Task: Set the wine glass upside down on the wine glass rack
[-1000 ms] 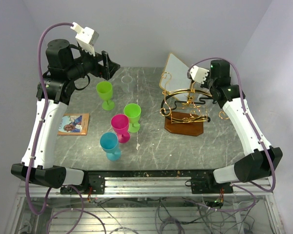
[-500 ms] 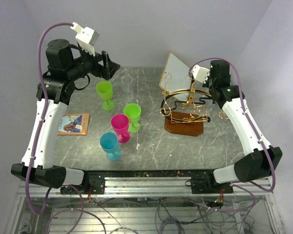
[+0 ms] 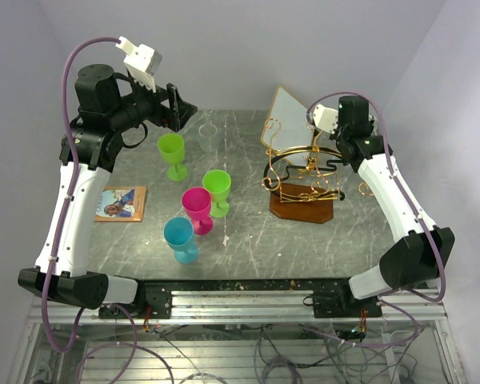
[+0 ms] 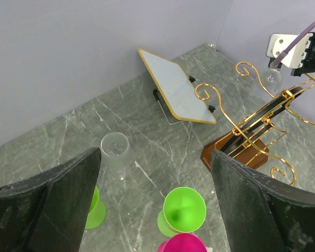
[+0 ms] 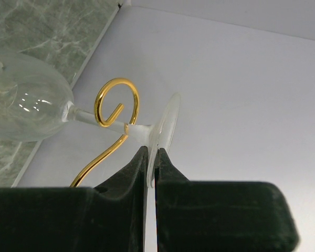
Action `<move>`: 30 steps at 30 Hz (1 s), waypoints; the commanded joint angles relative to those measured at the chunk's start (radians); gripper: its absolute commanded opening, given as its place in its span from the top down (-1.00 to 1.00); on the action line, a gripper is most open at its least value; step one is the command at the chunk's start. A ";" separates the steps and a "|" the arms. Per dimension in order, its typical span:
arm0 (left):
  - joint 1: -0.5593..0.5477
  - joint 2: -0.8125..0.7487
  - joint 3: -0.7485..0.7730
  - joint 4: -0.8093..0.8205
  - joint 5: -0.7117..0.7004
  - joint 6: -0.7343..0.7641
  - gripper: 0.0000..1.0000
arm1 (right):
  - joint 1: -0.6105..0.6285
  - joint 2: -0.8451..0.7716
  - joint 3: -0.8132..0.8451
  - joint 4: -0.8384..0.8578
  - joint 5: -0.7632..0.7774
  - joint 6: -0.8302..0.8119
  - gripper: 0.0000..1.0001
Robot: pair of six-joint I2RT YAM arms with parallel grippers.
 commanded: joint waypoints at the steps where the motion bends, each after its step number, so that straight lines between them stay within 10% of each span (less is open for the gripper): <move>1: 0.008 -0.001 0.024 0.013 0.036 -0.009 -0.91 | -0.001 0.022 0.041 0.080 0.038 -0.030 1.00; 30: 0.009 0.009 0.021 0.013 0.042 -0.007 -0.91 | 0.017 0.050 0.045 0.054 -0.041 0.018 1.00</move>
